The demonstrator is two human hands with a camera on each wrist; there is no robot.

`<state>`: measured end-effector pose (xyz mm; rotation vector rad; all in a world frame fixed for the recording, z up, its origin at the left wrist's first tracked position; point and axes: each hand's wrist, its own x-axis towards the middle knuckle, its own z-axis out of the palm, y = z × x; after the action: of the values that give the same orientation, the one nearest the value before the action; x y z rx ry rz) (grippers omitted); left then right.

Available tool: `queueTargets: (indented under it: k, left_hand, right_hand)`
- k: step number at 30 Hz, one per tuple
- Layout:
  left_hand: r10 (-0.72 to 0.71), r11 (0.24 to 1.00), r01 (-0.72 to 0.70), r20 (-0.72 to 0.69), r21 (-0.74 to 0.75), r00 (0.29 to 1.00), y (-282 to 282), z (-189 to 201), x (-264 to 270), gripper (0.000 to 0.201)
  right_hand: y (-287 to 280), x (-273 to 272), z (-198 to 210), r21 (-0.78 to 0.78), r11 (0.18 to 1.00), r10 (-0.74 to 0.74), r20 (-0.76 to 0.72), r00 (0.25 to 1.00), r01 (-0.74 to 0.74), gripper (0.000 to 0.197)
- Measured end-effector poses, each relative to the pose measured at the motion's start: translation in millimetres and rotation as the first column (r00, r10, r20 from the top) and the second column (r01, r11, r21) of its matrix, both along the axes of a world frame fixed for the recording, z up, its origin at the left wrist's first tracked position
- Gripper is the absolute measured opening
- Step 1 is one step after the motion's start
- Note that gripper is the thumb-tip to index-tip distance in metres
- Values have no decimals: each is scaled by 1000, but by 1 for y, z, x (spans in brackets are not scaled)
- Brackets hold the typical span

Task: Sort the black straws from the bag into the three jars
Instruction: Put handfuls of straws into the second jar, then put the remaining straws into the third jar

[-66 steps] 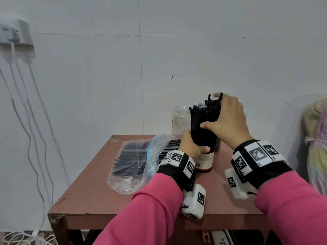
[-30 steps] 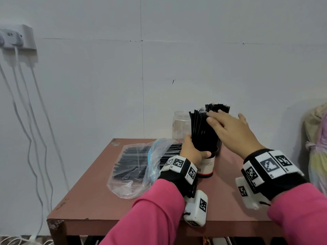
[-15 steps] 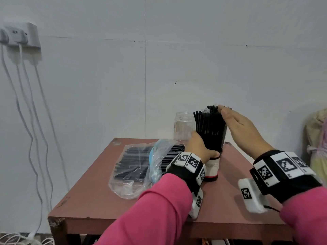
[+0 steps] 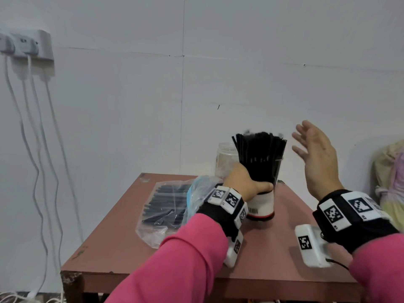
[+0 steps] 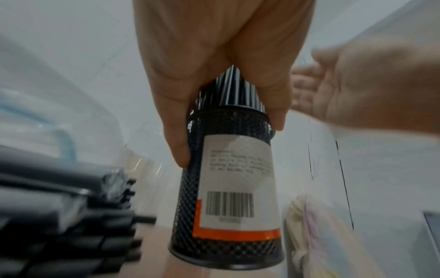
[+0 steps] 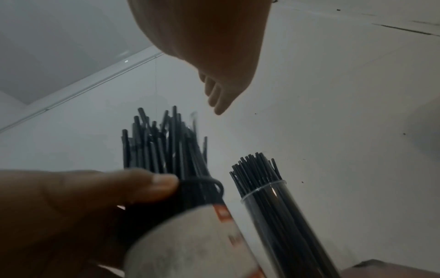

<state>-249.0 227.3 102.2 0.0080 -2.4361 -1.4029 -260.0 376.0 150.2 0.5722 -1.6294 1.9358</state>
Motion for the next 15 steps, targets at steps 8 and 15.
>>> queueTargets:
  k: [8, 15]
  left_hand:
    - [27, 979, -15, -56, 202, 998, -82, 76, 20, 34]
    - [226, 970, -219, -60, 107, 972, -156, 98, 10, 51]
  right_hand:
    - [-31, -54, -2, 394, 912, -173, 125, 977, 111, 17]
    - [-88, -82, -10, 932, 362, -104, 47, 993, -6, 61]
